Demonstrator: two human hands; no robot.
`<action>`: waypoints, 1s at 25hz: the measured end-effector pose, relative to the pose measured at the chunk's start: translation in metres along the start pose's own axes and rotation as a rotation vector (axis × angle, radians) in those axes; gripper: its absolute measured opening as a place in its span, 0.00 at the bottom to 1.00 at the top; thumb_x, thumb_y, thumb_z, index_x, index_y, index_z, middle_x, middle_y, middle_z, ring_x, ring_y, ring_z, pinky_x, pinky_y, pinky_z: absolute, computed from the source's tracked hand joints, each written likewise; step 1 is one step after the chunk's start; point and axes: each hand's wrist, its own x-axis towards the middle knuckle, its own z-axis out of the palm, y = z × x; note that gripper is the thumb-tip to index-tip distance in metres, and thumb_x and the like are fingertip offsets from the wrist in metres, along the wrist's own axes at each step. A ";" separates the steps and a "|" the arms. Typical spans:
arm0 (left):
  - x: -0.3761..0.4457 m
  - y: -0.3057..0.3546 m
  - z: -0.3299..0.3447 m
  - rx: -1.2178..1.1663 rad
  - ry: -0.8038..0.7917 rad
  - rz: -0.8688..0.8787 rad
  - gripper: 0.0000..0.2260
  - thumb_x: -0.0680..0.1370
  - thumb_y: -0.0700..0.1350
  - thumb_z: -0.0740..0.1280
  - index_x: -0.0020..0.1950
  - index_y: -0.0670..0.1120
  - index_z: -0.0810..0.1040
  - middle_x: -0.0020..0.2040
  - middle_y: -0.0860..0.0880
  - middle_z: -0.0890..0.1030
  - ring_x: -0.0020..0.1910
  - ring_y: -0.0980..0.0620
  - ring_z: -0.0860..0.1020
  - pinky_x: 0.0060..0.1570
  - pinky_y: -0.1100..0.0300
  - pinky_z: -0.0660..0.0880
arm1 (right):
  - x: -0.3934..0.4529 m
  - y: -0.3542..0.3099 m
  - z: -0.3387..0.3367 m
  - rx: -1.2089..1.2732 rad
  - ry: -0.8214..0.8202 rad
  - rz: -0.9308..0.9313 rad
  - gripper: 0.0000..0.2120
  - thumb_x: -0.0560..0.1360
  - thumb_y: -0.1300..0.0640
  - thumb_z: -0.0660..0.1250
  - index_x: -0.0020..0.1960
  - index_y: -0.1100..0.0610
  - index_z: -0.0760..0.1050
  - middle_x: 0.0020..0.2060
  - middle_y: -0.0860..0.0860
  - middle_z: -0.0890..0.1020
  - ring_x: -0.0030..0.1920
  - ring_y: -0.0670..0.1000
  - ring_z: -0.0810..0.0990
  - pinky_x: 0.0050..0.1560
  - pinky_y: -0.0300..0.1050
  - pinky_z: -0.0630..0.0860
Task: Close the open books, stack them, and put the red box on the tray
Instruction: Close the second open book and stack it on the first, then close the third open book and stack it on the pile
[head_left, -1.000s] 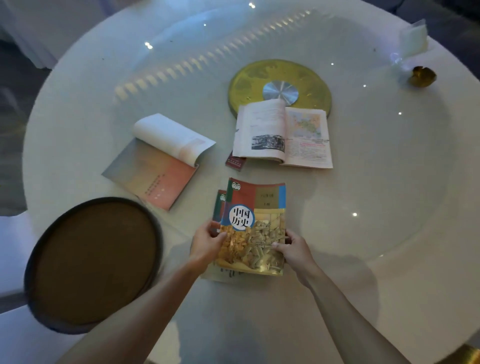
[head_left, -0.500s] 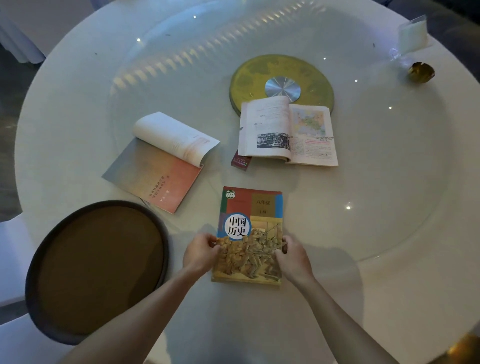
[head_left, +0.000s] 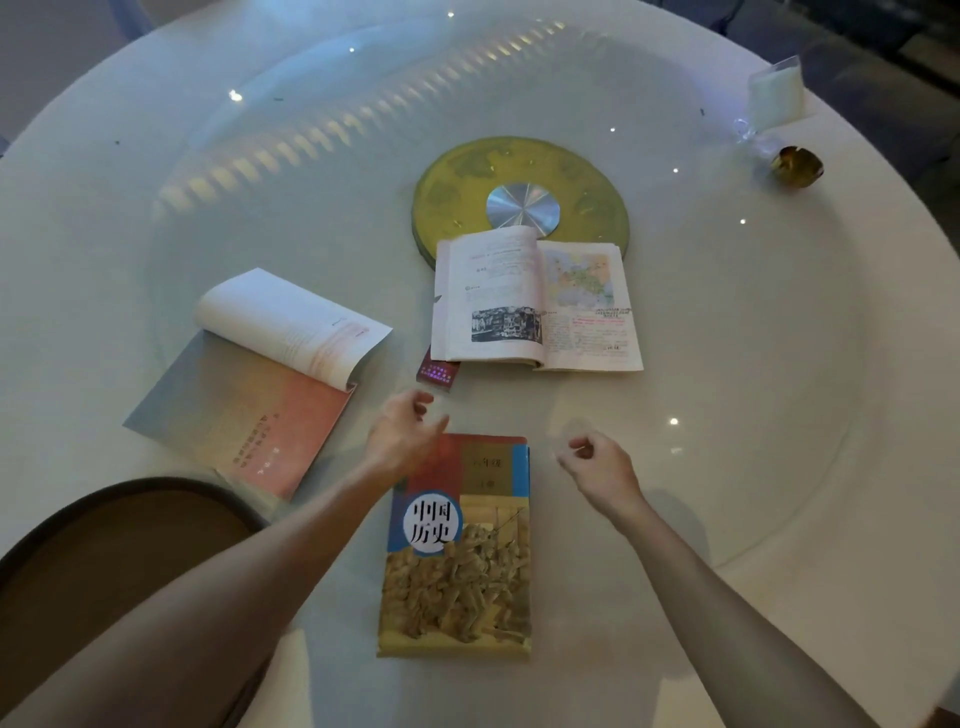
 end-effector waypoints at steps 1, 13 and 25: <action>0.017 0.014 0.000 -0.014 0.026 0.017 0.19 0.77 0.51 0.72 0.65 0.45 0.78 0.57 0.46 0.83 0.53 0.50 0.81 0.54 0.51 0.80 | 0.017 -0.007 -0.011 0.036 0.031 0.006 0.17 0.77 0.50 0.72 0.61 0.58 0.79 0.53 0.53 0.84 0.53 0.56 0.83 0.57 0.58 0.82; 0.156 0.061 0.029 0.013 0.088 -0.227 0.31 0.72 0.60 0.73 0.67 0.44 0.72 0.64 0.44 0.79 0.61 0.42 0.79 0.60 0.46 0.76 | 0.166 -0.030 -0.069 -0.010 0.249 0.040 0.29 0.76 0.49 0.74 0.71 0.62 0.71 0.67 0.62 0.74 0.68 0.64 0.74 0.68 0.61 0.74; 0.151 0.099 0.043 -0.195 0.051 0.009 0.12 0.77 0.46 0.71 0.59 0.45 0.83 0.53 0.47 0.86 0.48 0.50 0.84 0.52 0.53 0.82 | 0.176 -0.012 -0.054 0.145 0.120 0.197 0.22 0.65 0.56 0.74 0.60 0.56 0.81 0.56 0.53 0.87 0.54 0.56 0.86 0.56 0.54 0.84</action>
